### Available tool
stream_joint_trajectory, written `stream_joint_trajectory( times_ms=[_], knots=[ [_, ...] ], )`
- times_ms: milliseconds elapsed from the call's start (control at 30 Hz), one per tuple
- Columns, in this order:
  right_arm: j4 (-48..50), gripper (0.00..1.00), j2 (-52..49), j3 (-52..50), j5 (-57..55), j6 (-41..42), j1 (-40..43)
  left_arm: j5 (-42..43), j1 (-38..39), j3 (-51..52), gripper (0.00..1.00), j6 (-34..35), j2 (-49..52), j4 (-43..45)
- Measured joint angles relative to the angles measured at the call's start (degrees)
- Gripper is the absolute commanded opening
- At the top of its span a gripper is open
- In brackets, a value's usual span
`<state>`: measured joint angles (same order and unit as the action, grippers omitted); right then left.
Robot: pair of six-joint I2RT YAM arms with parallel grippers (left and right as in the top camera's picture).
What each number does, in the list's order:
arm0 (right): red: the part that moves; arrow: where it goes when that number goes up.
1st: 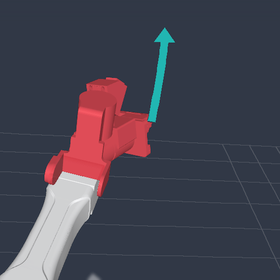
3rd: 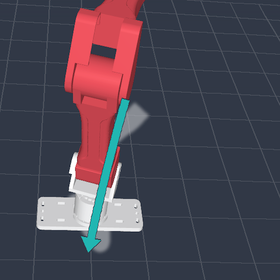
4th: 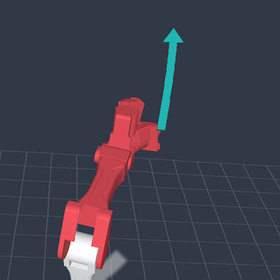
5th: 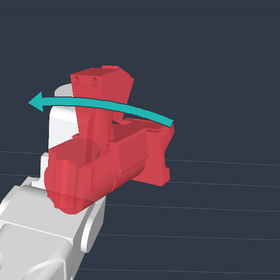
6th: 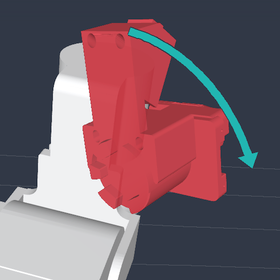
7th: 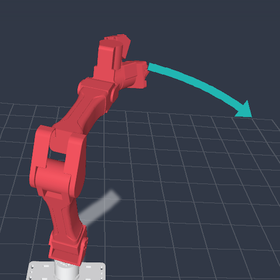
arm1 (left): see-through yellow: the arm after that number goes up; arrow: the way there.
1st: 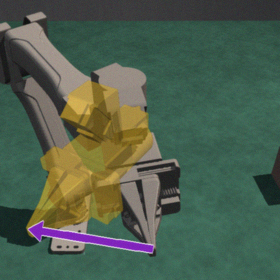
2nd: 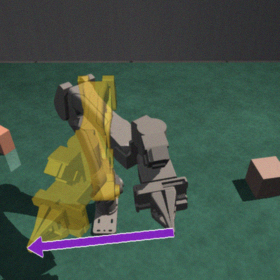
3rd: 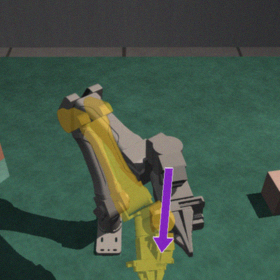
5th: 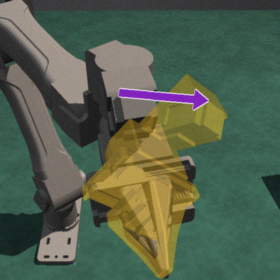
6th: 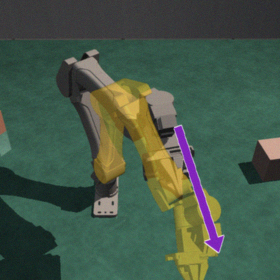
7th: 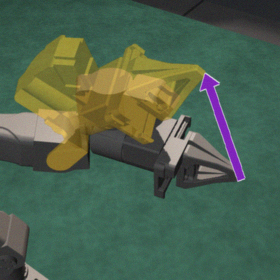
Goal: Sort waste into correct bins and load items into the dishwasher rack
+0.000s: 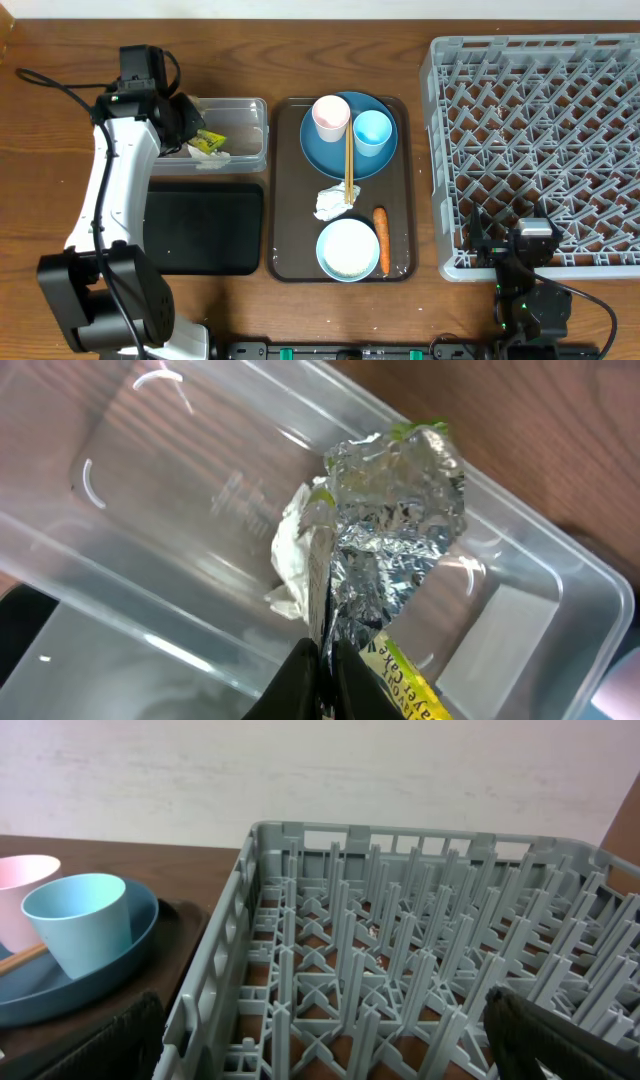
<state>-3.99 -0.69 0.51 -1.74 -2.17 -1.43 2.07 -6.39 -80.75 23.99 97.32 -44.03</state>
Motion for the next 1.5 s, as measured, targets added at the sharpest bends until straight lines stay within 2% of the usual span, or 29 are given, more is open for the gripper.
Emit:
stream_joint_trajectory(
  times_ms=[667, 700, 733, 767, 800, 967, 1100, 1500],
  knots=[
    [0.0, 0.99, 0.0, 0.0, 0.0, 0.0, 0.0, -2.95, 0.0, 0.02, 0.09, 0.0, 4.59, 6.19],
    [0.0, 0.99, 0.0, 0.0, 0.0, 0.0, 0.0, -2.95, 0.0, 0.02, 0.17, 0.0, 4.59, 6.45],
    [0.0, 0.99, 0.0, 0.0, 0.0, 0.0, 0.0, -2.93, 0.0, 0.02, 0.35, -0.22, 4.59, 6.49],
    [0.0, 0.99, 0.0, 0.0, 0.0, 0.0, 0.0, -2.95, 0.0, 0.02, 0.6, -0.33, 4.59, 6.49],
    [-0.02, 0.99, 0.0, 0.0, 0.0, 0.0, 0.0, -3.06, 0.0, 0.02, 0.66, 0.07, 4.59, 6.51],
    [0.0, 0.99, 0.0, 0.0, 0.0, 0.0, 0.0, -3.34, 0.0, 0.02, 0.74, 0.28, 4.55, 6.01],
    [0.0, 0.99, 0.0, 0.0, 0.0, 0.0, 0.0, -3.19, 0.0, 0.02, 0.74, 1.73, 3.41, 3.43],
    [0.0, 0.99, 0.0, 0.0, 0.0, 0.0, 0.0, 2.05, 2.58, -0.61, 0.75, 3.04, -14.08, -7.04]
  ],
)
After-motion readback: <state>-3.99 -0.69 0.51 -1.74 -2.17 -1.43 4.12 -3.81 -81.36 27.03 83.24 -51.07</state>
